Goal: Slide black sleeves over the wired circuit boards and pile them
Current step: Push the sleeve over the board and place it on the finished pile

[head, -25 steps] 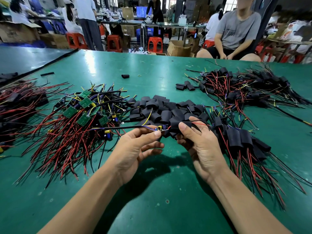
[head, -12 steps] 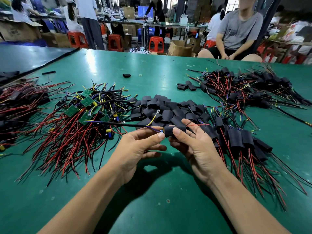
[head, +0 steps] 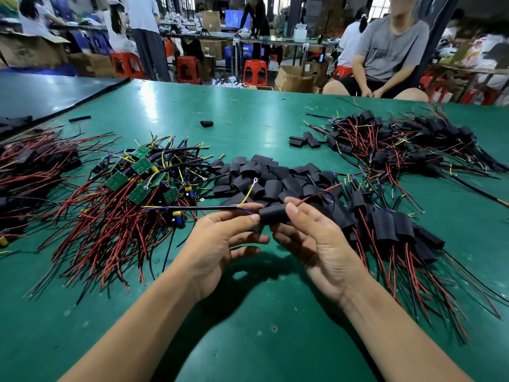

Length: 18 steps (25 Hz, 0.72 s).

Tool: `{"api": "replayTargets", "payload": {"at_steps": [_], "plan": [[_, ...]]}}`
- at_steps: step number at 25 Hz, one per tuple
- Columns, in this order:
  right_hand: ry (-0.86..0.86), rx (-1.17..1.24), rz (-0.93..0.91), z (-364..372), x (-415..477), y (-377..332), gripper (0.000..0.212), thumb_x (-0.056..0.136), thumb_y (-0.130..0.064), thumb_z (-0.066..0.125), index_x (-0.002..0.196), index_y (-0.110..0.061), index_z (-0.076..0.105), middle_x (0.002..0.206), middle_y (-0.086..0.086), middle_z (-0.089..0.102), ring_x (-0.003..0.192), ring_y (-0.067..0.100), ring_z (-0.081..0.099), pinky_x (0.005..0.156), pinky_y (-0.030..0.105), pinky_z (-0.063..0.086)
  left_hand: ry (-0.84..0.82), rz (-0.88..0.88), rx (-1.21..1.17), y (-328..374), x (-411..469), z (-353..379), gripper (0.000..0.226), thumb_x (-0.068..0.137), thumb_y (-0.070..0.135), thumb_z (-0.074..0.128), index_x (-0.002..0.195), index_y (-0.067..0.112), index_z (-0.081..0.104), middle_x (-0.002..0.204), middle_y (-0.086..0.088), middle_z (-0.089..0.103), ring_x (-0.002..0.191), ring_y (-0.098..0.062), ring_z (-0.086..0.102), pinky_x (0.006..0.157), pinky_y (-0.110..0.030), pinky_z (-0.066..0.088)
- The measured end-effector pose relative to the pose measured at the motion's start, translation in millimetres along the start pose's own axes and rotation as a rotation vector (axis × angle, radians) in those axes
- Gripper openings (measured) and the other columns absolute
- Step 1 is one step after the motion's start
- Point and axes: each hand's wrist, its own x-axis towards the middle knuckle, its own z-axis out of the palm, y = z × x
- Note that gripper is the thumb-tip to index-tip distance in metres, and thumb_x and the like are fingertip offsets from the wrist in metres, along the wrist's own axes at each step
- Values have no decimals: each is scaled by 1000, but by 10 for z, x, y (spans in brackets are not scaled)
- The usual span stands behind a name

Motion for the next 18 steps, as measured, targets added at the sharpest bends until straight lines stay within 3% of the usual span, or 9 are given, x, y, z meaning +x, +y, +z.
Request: {"api": "replayTargets", "payload": {"at_steps": [2,6,9,12,15,18], "plan": [[-22,46,155,24,-12,-17,57,76,-38,72,116,1,64,91,14,74,70,18,71,63,27,61,40,10,-31,32,19,-23,19,82,7,67,99,8,74,89,-17,74,61,-18,70,52,-24,57],[-60,65,330,53,-24,-30,84,74,-56,67,128,8,54,92,17,72,67,20,70,58,30,61,104,58,-136,61,42,-55,15,92,1,58,100,4,70,86,-18,75,64,-20,73,58,-24,60],[-94,12,311,49,-39,-48,72,76,-60,64,116,0,67,95,15,72,63,19,68,54,28,59,110,77,-163,47,42,-57,14,89,0,59,98,2,69,85,-19,74,65,-21,73,59,-24,60],[-131,-188,211,78,-80,4,52,75,-53,70,103,-10,73,84,9,68,57,15,60,50,23,52,40,40,-90,29,19,-46,23,72,6,68,94,1,71,82,-21,73,62,-22,72,56,-24,59],[-130,-243,131,116,-122,37,23,76,-33,72,91,-16,77,71,7,63,51,13,54,49,21,46,2,12,-21,16,19,-36,24,64,9,71,87,2,74,75,-20,69,55,-20,67,51,-23,56],[-29,-207,24,127,-110,-12,26,72,-25,71,94,-11,72,69,12,65,49,16,57,48,22,49,-2,38,9,6,37,-51,16,68,10,73,83,5,77,77,-16,70,53,-19,65,49,-23,54]]}}
